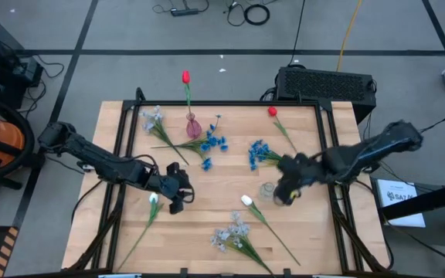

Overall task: Sort flowers into vase by color
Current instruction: Put the right white flower into the transparent vase

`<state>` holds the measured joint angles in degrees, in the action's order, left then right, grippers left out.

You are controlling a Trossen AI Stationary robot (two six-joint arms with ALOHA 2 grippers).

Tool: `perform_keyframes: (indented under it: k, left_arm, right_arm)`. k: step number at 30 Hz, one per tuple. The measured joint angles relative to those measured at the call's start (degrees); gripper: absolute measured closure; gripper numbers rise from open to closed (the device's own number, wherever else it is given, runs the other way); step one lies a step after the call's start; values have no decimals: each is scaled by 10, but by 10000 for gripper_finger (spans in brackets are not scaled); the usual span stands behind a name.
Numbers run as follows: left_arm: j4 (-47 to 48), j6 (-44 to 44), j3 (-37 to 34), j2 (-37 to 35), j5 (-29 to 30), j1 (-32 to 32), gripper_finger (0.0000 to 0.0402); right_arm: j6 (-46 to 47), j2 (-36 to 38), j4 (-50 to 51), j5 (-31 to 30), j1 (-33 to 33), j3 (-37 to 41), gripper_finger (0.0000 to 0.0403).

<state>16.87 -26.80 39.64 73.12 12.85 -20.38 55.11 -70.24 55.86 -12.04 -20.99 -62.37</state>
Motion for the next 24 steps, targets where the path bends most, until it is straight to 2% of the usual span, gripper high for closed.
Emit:
perform_keyframes:
  k: [5, 9, 13, 18, 24]
  left_arm:
    - [-7, 22, -57, -47, -23, -16, 290]
    - [-43, 17, -116, -120, -46, -23, 290]
    - [-48, 7, -145, -193, -54, -30, 290]
    - [-38, 8, -150, -257, -54, -30, 290]
    - [-39, 20, -150, -289, -54, -30, 290]
  right_arm:
    - [129, -106, 13, 1, -55, -65, 403]
    - [222, -164, 7, 11, -87, -76, 403]
    - [297, -214, -17, 20, -113, -76, 402]
    - [327, -271, -36, 19, -131, -76, 382]
    - [326, -329, -97, 19, -133, -76, 327]
